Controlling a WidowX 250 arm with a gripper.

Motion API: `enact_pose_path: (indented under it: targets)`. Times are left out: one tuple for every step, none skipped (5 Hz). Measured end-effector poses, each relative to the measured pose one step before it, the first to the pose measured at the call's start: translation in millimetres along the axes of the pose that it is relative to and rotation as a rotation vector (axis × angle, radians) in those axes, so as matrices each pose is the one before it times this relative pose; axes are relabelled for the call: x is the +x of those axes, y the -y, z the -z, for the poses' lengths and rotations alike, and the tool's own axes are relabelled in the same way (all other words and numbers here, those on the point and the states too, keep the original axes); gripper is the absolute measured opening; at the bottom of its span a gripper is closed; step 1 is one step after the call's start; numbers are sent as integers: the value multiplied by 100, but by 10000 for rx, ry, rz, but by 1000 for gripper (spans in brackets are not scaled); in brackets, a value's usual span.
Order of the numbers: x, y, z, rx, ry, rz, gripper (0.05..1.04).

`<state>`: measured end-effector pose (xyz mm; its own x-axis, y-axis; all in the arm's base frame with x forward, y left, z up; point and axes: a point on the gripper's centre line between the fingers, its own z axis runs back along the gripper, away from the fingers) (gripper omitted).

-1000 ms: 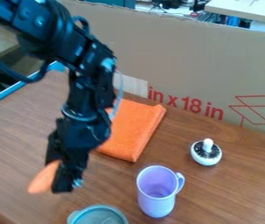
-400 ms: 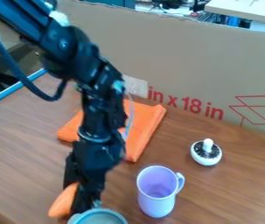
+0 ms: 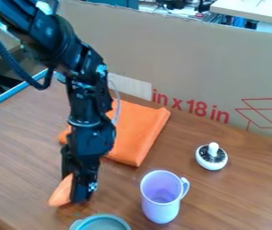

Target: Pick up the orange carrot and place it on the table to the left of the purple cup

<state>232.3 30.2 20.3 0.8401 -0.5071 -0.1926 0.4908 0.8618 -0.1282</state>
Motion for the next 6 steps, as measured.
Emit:
enact_pose_path:
  targets:
    - [120,82,48,-129,60,91,678]
    - [117,95,43,-82,45,-24,678]
    - [-25,64,28,3,-2,61,756]
    - [-347,603,-181,-73,256,43,971]
    - [-499,-64,-1080,-121,421,-200,1002]
    - [-310,13,-1323,184,316,-42,1001]
